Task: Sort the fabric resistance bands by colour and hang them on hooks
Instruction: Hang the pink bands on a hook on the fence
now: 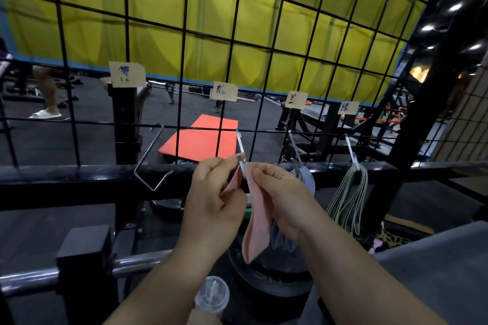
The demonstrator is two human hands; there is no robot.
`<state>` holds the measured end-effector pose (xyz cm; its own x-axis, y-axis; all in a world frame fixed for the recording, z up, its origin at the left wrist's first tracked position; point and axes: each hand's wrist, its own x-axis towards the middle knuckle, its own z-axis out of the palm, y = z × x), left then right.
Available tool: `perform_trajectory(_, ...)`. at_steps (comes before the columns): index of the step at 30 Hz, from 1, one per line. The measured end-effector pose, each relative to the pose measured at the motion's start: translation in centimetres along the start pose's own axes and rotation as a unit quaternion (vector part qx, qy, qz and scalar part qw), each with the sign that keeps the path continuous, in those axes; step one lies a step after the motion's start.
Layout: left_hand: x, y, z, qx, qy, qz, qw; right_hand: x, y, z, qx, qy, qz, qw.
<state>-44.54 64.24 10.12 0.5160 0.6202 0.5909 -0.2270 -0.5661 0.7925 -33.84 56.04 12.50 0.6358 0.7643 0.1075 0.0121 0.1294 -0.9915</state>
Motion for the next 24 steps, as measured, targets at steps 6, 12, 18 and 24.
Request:
perform_trajectory(6, 0.3, 0.3, -0.3, -0.004, 0.005, 0.024, 1.0, -0.3, -0.3, -0.1, 0.027, 0.004, 0.012, 1.0)
perform_trajectory(12, 0.1, -0.6, -0.3, 0.017, -0.036, 0.015, 0.999, -0.1, 0.0, -0.5, 0.055, -0.036, 0.018, 0.998)
perform_trajectory(18, 0.1, -0.5, -0.3, -0.056, -0.059, 0.015, 0.997, -0.2, 0.1, -0.7, 0.038, -0.043, 0.003, 0.998)
perform_trajectory(24, 0.1, -0.6, 0.0, -0.077, -0.03, -0.009, 0.997, -0.4, 0.4, -0.9, 0.03, -0.037, 0.001, 0.999)
